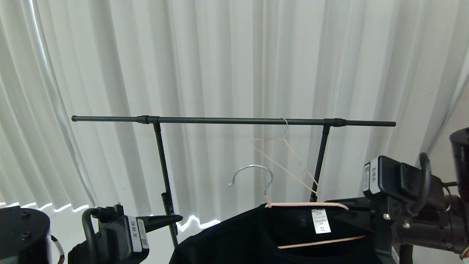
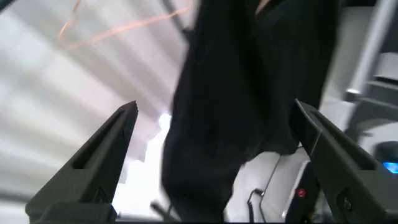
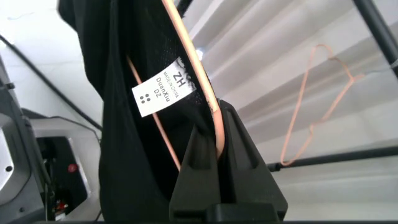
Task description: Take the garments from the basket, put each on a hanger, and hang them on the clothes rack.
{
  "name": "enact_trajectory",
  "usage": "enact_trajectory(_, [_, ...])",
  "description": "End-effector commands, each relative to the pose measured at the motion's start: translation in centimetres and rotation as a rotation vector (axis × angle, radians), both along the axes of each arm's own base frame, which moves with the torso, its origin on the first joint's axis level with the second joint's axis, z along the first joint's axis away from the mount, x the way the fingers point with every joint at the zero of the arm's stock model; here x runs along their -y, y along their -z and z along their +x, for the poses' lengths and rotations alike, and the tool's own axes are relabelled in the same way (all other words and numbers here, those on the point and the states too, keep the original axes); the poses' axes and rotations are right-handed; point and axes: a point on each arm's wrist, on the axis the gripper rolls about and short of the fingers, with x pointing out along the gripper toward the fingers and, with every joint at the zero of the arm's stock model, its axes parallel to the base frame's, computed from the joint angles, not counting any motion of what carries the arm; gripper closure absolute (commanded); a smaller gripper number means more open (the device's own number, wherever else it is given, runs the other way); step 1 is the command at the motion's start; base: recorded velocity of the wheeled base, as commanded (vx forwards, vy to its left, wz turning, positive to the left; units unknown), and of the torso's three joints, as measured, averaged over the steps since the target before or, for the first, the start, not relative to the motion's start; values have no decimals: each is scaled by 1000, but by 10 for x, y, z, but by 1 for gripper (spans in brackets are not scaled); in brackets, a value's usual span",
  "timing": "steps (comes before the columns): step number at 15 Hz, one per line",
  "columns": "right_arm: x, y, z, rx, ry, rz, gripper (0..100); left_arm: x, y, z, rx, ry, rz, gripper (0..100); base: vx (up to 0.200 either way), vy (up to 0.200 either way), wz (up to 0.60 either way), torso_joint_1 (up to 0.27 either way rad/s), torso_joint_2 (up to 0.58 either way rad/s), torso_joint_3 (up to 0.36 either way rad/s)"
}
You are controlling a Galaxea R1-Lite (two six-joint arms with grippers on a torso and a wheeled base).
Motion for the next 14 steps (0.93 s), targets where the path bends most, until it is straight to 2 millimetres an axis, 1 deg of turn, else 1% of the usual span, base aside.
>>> enact_trajectory(1, [10, -5, -5, 24, 13, 27, 100, -20, 19, 2, -59, -115, 48, 0, 0, 0, 0, 0, 0, 0])
enact_trajectory(3, [13, -8, -8, 33, 17, 39, 100, -26, 23, 3, -75, -164, 54, 0, 0, 0, 0, 0, 0, 0])
enact_trajectory(6, [18, -10, -9, 42, 30, 51, 100, -30, 26, 6, -92, -199, 60, 0, 0, 0, 0, 0, 0, 0])
enact_trajectory(8, [22, -13, -12, 54, 29, 63, 100, -31, 30, 10, -121, -217, 75, 0, 0, 0, 0, 0, 0, 0])
enact_trajectory(13, [23, -15, -14, 64, 29, 73, 100, -28, 31, 12, -129, -200, 77, 0, 0, 0, 0, 0, 0, 0])
enact_trajectory(14, [23, -16, -15, 67, 27, 77, 100, -28, 32, 13, -136, -200, 82, 100, 0, 0, 0, 0, 0, 0])
